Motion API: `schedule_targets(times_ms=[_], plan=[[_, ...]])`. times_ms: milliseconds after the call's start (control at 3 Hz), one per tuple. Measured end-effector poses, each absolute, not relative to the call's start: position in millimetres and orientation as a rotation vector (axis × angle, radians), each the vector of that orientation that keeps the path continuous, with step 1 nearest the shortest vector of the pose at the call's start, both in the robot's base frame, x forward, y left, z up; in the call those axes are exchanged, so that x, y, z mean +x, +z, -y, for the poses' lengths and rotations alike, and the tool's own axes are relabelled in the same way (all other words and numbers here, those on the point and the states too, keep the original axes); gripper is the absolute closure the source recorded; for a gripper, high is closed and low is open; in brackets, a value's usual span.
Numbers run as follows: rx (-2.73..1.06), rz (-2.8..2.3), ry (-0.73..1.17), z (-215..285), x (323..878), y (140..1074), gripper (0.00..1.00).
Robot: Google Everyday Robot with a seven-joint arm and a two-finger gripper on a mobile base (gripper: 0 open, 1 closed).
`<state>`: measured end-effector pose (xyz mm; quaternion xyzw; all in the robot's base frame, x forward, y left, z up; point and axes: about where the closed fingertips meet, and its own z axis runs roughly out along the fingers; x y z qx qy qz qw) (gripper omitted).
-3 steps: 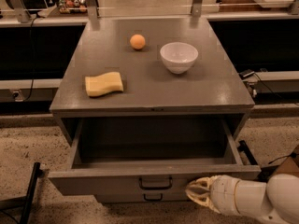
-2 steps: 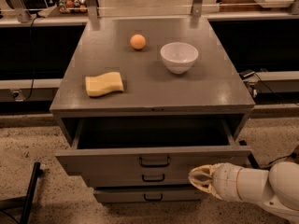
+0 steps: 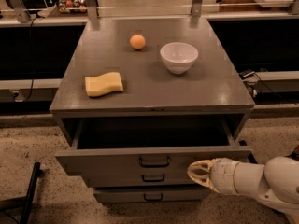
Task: Close top drawer
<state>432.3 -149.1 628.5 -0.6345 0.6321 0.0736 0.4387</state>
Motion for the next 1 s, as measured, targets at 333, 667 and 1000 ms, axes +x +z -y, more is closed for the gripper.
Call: schedule_targets(times_ms=[333, 667, 1000], plan=[[-1.577, -1.535, 0.177, 153.7, 457.5, 631.0, 1.0], [-1.575, -1.525, 0.186, 157.2, 481.8, 634.9, 1.0], [-1.559, -1.512, 0.195, 162.9, 501.2, 635.8, 1.0]])
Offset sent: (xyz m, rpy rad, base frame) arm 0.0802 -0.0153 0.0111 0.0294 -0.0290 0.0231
